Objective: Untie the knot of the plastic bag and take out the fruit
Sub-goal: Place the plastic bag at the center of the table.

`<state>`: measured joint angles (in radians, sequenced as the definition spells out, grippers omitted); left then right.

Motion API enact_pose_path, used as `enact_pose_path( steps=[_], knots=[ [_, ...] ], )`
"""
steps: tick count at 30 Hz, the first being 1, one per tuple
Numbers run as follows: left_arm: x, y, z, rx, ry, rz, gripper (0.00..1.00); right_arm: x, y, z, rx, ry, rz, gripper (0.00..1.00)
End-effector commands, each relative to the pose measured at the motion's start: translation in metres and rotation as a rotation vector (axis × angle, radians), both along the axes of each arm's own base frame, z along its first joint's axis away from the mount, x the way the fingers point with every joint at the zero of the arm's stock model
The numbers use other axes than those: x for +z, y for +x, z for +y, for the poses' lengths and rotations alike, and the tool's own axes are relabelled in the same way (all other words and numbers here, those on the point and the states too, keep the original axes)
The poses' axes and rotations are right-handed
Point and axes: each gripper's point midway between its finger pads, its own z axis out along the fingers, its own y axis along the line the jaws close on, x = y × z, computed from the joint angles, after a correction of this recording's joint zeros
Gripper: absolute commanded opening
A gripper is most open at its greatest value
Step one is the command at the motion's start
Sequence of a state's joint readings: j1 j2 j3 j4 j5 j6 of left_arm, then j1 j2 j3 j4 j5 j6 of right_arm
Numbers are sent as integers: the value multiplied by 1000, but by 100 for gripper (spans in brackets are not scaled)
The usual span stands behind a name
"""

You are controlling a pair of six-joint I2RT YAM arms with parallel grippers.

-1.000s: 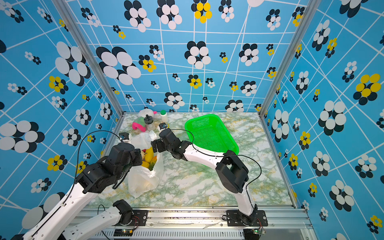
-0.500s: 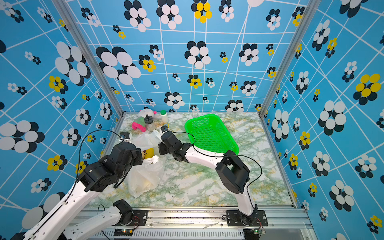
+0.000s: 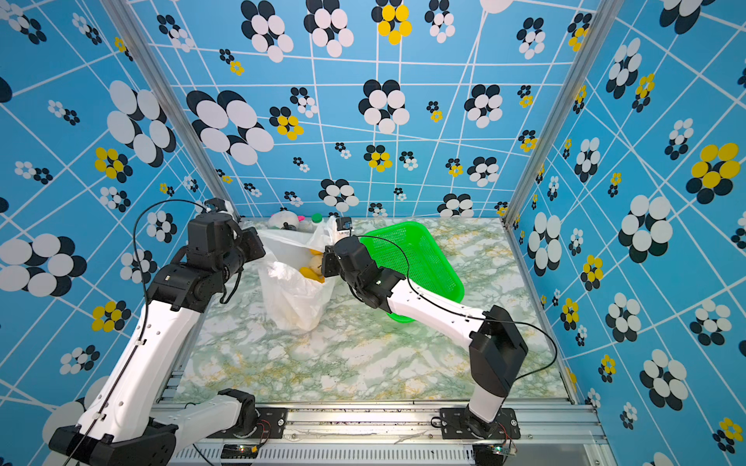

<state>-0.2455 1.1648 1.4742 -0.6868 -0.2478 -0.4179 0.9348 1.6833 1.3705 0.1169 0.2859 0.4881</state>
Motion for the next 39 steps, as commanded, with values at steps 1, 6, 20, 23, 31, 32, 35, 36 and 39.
enact_pose_path(
  steps=[1,6,20,23,31,32,35,36,39],
  knots=[
    [13,14,0,-10,27,-52,0,-54,-20,-16,-115,-46,49,0],
    [-58,9,-33,-95,36,52,0,-105,-59,-18,-102,-70,128,13],
    [-118,-45,-56,-163,46,100,0,-105,-105,-91,-145,-182,79,59],
    [-109,-43,-59,-173,49,98,0,-61,-127,-71,-22,-169,-45,59],
    [-101,-33,-67,-193,47,93,0,-46,-163,13,318,-87,-42,51],
    [-99,-32,-67,-191,52,95,0,-48,-167,24,360,-88,-33,48],
    [-92,-28,-66,-174,59,96,0,-58,-169,44,398,-104,-4,39],
    [-90,-26,-66,-172,60,97,0,-62,-168,48,394,-108,6,37],
    [-81,-22,-70,-186,54,98,0,-74,-156,55,340,-145,41,28]
  ],
)
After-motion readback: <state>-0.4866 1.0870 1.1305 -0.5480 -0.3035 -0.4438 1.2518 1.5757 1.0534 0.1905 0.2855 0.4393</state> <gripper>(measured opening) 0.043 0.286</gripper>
